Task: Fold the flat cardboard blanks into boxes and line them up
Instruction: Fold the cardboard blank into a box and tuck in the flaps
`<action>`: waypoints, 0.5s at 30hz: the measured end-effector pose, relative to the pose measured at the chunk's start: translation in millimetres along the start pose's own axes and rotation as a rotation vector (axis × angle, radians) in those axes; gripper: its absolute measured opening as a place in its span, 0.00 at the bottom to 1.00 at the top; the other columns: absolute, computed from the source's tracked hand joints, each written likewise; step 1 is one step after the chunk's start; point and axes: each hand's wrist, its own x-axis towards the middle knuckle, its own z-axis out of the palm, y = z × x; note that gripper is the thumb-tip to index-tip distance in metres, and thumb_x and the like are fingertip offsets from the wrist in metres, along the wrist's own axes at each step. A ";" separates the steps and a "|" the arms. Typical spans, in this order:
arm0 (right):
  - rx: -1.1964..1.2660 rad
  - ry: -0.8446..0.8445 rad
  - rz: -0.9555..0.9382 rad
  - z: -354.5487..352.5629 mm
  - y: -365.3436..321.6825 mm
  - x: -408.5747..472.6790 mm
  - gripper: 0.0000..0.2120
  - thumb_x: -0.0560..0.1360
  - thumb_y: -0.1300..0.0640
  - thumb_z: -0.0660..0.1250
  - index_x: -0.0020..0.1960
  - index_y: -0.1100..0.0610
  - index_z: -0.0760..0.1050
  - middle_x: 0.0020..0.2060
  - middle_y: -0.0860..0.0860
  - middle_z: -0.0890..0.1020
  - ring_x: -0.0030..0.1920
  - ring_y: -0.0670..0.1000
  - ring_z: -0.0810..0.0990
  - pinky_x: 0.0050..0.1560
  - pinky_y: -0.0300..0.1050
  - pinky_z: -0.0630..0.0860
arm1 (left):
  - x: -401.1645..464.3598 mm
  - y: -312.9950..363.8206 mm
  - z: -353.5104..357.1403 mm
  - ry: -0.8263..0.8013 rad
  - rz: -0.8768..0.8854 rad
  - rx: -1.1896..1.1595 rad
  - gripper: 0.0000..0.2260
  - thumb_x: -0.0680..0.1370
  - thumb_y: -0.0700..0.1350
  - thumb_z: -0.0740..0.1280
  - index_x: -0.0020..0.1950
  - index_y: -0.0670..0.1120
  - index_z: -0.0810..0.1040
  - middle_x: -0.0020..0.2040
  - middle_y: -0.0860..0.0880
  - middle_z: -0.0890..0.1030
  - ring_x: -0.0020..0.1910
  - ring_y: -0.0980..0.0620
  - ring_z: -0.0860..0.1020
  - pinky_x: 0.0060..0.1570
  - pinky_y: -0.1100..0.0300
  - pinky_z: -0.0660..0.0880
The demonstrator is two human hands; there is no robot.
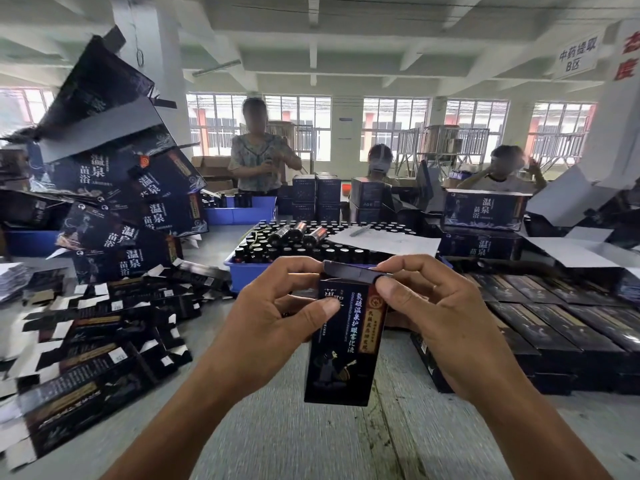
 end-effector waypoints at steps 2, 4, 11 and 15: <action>-0.006 0.001 -0.009 0.3 -0.7 -0.8 0.11 0.69 0.43 0.71 0.51 0.42 0.82 0.50 0.46 0.86 0.52 0.47 0.85 0.59 0.53 0.80 | 0.4 -1.1 -0.8 0.017 -0.007 -0.024 0.16 0.71 0.49 0.74 0.55 0.63 0.76 0.54 0.56 0.85 0.49 0.53 0.85 0.39 0.66 0.79; -0.019 0.002 -0.022 0.2 -1.5 -1.9 0.10 0.69 0.43 0.71 0.50 0.41 0.82 0.49 0.45 0.86 0.51 0.45 0.85 0.56 0.48 0.80 | 0.1 -1.3 -1.3 0.023 -0.013 -0.028 0.19 0.69 0.52 0.74 0.57 0.66 0.75 0.55 0.57 0.84 0.50 0.53 0.85 0.40 0.65 0.79; -0.062 -0.005 -0.051 0.5 -2.1 -3.0 0.07 0.74 0.52 0.72 0.49 0.41 0.83 0.48 0.43 0.86 0.50 0.42 0.84 0.47 0.29 0.77 | -1.8 -1.6 1.6 0.043 -0.001 0.057 0.16 0.75 0.63 0.64 0.62 0.69 0.75 0.54 0.58 0.83 0.50 0.55 0.84 0.41 0.62 0.81; -0.091 -0.021 -0.075 3.0 -2.0 -3.9 0.07 0.74 0.52 0.72 0.49 0.40 0.82 0.48 0.40 0.86 0.50 0.40 0.84 0.47 0.28 0.76 | -1.7 -1.3 1.3 0.052 -0.003 0.091 0.15 0.75 0.64 0.62 0.61 0.72 0.75 0.54 0.62 0.82 0.50 0.59 0.84 0.41 0.64 0.81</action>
